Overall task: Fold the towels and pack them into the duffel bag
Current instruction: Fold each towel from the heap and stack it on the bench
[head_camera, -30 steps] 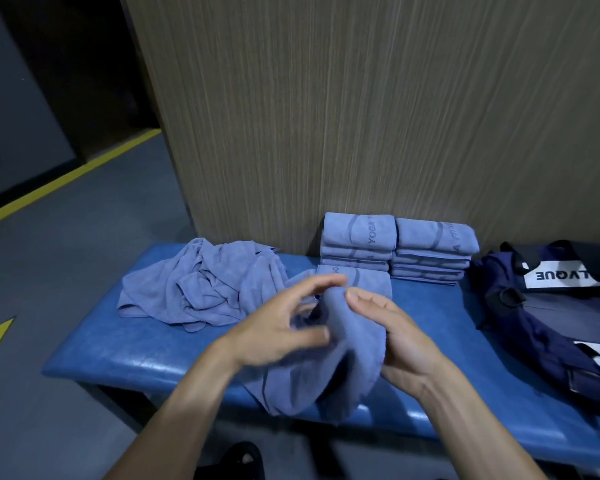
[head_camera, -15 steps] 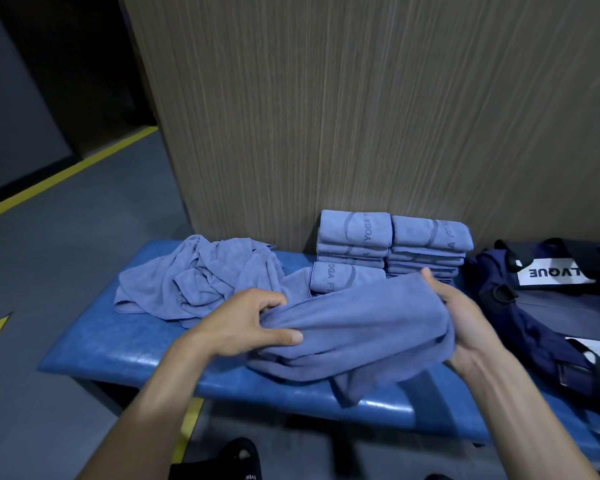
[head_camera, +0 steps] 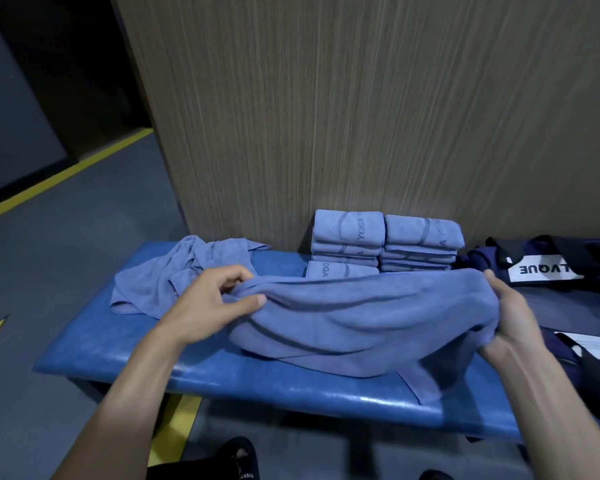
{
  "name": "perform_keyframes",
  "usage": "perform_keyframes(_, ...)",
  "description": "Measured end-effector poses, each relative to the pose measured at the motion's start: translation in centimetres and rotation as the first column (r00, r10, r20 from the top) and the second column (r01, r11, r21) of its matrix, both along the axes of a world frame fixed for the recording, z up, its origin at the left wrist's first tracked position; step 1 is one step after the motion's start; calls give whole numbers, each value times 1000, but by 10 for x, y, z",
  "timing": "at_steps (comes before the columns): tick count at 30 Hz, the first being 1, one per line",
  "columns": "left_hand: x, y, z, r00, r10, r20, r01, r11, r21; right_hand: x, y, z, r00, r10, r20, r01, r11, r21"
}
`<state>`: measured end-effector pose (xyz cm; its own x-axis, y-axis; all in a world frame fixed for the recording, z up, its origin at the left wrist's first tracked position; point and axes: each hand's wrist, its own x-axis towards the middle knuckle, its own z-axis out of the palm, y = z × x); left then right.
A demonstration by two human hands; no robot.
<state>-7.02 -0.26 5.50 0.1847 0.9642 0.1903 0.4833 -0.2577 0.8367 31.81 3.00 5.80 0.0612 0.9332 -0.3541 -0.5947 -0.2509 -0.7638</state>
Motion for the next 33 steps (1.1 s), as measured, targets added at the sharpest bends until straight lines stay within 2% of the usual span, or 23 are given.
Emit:
perform_keyframes(2, 19, -9, 12, 962, -237, 138, 251, 963, -96, -4, 1, -2, 997, 82, -7, -82, 996, 22)
perform_keyframes(4, 39, -13, 16, 911, -358, 204, 388, 912, -133, -14, 1, -6, 990, 116, 79, -122, 990, 77)
perform_keyframes(8, 71, -6, 14, 927, -342, 156, 357, 931, -75, -51, -21, -2, 898, 257, 357, -355, 904, 240)
perform_keyframes(11, 92, -3, 11, 947, -301, 115, 304, 953, -12, -74, -36, 1, 720, 428, 546, -642, 711, 289)
perform_keyframes(13, 100, -3, 10, 952, -276, 135, 276, 961, 20, -80, -40, 2, 602, 417, 681, -743, 605, 286)
perform_keyframes(16, 100, -3, 14, 966, -236, 105, 231, 971, 61, -76, -38, 6, 554, 319, 769, -729, 631, 264)
perform_keyframes(19, 96, -7, 17, 955, -290, 66, 290, 957, 16, -69, -37, 7, 470, 301, 830, -763, 612, 210)
perform_keyframes(25, 86, -17, 20, 920, -381, 89, 392, 901, -187, -61, -34, 13, 620, 92, 779, -618, 669, 413)
perform_keyframes(27, 89, -19, 19, 928, -371, 20, 366, 903, -223, -63, -37, 15, 676, 17, 737, -557, 666, 495)
perform_keyframes(29, 89, -17, 17, 954, -225, -198, 202, 971, -128, -65, -38, 18, 722, -62, 689, -479, 674, 562)
perform_keyframes(31, 81, -12, 16, 931, 23, -364, -17, 1000, 21, -64, -36, 20, 742, -84, 666, -441, 686, 578)
perform_keyframes(32, 77, -10, 16, 917, 106, -384, -85, 994, 69, -62, -36, 21, 749, -66, 659, -442, 692, 571)
perform_keyframes(33, 75, -9, 16, 925, 123, -359, -101, 992, 79, -61, -35, 20, 753, -40, 657, -450, 697, 558)
